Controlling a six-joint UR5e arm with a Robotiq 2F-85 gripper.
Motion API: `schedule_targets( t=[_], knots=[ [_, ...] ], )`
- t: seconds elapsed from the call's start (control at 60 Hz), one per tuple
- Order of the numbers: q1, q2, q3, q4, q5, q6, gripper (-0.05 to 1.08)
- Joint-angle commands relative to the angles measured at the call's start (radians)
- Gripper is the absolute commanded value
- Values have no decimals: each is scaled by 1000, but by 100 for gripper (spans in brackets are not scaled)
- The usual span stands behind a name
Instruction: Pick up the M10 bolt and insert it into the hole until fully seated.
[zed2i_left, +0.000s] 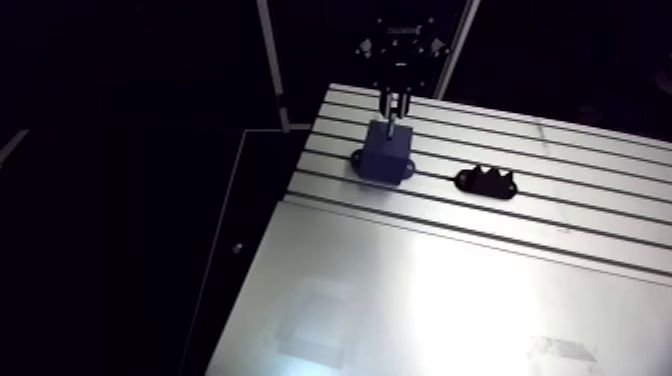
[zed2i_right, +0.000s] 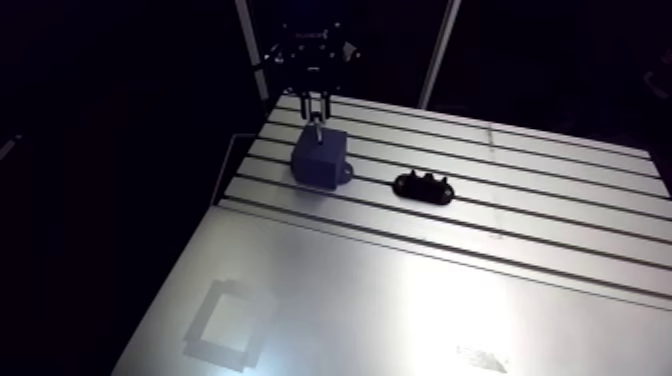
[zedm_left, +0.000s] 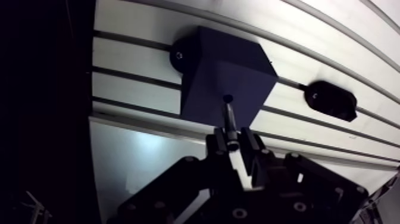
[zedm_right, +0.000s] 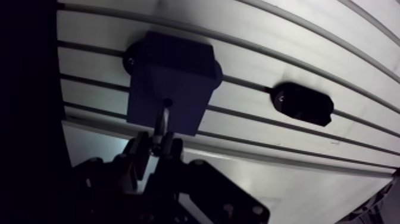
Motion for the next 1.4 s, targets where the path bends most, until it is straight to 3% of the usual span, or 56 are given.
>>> schedule_targets(
  t=[0.017, 1.067, 1.183, 1.4],
  knots=[
    [-1, 5, 2, -1, 0, 0, 108],
    [-2, 8, -2, -11, -2, -1, 108],
    [-1, 8, 1, -16, -20, -1, 108],
    [-1, 8, 2, -15, -22, -1, 108]
  ],
)
